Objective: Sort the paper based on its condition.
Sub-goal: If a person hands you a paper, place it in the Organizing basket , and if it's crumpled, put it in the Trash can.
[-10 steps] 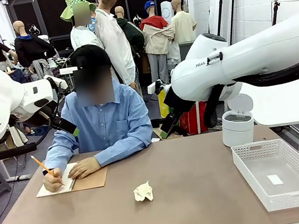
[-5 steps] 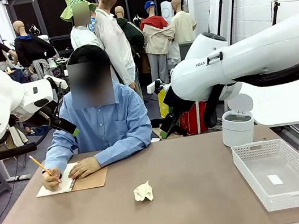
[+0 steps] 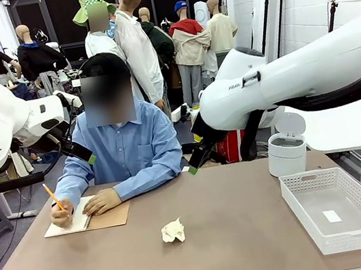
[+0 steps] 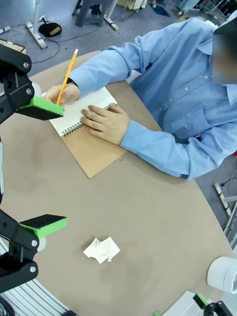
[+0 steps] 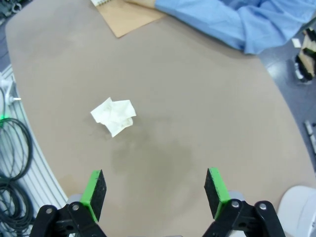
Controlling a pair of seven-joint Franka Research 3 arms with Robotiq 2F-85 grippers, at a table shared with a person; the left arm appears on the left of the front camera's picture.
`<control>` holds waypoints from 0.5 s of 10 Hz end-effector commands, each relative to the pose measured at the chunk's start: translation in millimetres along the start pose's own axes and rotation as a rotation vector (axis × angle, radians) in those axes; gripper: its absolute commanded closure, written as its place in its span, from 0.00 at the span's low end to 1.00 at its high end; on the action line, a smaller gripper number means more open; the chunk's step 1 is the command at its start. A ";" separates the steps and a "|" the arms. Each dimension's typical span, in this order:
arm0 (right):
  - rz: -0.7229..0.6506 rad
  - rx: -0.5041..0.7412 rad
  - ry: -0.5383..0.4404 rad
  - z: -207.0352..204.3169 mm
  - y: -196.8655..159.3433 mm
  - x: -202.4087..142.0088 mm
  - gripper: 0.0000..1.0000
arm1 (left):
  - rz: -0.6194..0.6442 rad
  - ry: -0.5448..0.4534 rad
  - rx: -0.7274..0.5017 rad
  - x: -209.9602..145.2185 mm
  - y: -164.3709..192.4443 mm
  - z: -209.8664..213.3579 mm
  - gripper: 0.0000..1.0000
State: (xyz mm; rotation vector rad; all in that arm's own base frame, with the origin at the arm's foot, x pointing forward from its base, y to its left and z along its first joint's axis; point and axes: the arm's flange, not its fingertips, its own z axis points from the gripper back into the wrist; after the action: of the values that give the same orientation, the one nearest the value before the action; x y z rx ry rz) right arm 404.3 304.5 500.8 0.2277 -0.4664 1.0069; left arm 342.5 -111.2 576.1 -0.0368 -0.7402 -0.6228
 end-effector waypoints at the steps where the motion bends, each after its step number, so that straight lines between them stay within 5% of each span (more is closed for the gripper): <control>1: -0.013 -0.029 0.042 -31.2 15.2 14.1 0.00 | 0.001 -0.002 0.001 0.0 0.8 0.7 0.00; 5: -0.003 0.027 0.105 -102.5 37.4 28.4 0.00 | 0.001 -0.002 0.001 0.0 0.8 0.7 0.00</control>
State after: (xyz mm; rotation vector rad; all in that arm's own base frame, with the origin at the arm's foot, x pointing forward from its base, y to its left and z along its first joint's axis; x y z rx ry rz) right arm 399.5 374.9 425.9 0.1978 -0.3566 1.0228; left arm 342.4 -111.4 576.1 -0.0367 -0.7403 -0.6231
